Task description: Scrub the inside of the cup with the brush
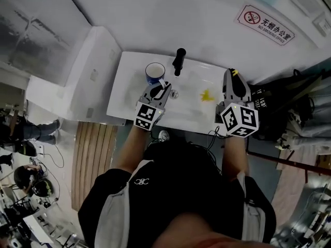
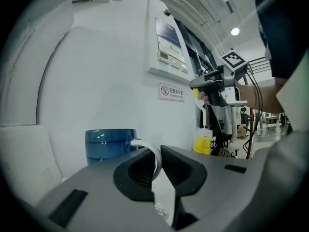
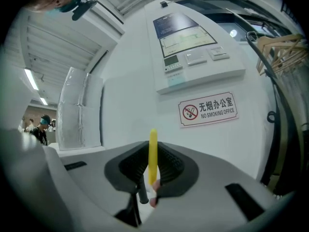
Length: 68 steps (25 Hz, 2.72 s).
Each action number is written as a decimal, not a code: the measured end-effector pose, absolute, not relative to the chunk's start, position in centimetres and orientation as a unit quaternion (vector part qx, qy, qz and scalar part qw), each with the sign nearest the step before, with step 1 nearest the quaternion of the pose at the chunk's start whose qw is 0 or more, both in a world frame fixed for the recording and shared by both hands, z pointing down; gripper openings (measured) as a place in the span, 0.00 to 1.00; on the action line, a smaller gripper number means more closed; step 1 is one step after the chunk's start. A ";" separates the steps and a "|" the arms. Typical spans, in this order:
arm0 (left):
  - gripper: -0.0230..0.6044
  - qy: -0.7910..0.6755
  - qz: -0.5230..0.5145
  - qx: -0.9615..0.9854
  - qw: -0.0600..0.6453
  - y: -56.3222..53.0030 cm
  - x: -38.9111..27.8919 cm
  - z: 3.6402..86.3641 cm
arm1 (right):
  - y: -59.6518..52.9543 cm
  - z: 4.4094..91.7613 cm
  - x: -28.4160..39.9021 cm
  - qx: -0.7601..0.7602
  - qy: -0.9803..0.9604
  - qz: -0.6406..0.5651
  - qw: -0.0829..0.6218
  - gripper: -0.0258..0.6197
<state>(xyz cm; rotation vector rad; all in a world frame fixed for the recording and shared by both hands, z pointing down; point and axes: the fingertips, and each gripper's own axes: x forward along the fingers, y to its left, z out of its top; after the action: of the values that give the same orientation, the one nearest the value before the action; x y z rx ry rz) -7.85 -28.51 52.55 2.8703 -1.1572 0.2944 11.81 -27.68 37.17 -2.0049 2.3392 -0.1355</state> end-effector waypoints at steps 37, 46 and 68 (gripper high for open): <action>0.12 -0.261 0.120 0.955 -0.069 -21.0 4.7 50.7 | -26.5 20.8 5.5 -0.460 0.876 0.010 0.145 0.11; 0.11 -0.256 0.101 0.957 -0.088 -20.8 5.0 49.0 | -28.4 22.7 4.8 -0.452 0.882 -0.010 0.133 0.11; 0.11 -0.281 0.033 0.954 -0.104 -20.9 1.1 44.4 | -34.7 28.1 6.6 -0.441 0.862 -0.191 0.160 0.11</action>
<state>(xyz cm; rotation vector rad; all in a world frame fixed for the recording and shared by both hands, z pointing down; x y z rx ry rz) 1.08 -20.95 44.39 3.2125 -0.9459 0.1111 6.57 -34.73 28.06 -1.2610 2.4628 -0.5447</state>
